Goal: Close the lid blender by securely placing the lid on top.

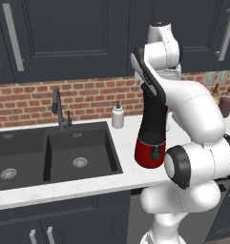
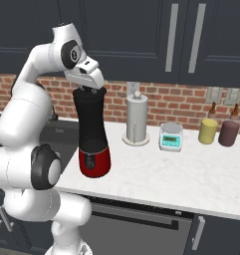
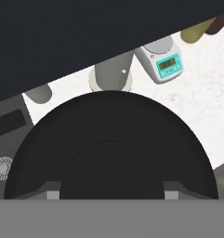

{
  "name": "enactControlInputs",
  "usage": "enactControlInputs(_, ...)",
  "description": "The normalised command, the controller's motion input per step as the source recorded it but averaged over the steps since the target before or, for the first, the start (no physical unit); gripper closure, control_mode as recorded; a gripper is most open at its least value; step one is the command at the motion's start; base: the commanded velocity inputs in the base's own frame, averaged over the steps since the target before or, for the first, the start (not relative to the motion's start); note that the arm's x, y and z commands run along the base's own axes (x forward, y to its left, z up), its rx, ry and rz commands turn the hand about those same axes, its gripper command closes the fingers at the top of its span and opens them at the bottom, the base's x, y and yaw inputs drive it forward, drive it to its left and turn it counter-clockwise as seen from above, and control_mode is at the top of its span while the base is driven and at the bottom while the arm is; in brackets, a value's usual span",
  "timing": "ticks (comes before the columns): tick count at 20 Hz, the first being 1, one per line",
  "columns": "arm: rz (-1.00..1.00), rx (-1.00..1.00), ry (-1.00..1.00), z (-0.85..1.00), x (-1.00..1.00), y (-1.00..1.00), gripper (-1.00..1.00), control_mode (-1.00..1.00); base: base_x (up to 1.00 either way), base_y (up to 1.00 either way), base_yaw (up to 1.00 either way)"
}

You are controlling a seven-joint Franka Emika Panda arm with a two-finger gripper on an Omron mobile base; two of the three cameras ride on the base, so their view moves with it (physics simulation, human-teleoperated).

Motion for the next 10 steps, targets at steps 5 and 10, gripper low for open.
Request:
enactControlInputs(5, 0.0, 0.0, 0.0, 0.01, 0.0, -0.01, -1.0, -1.0, 0.0, 0.0, 0.0)
enactControlInputs(10, 0.0, 0.02, -0.01, 0.09, 0.0, 0.0, -1.0, -1.0, 0.0, 0.0, 0.0)
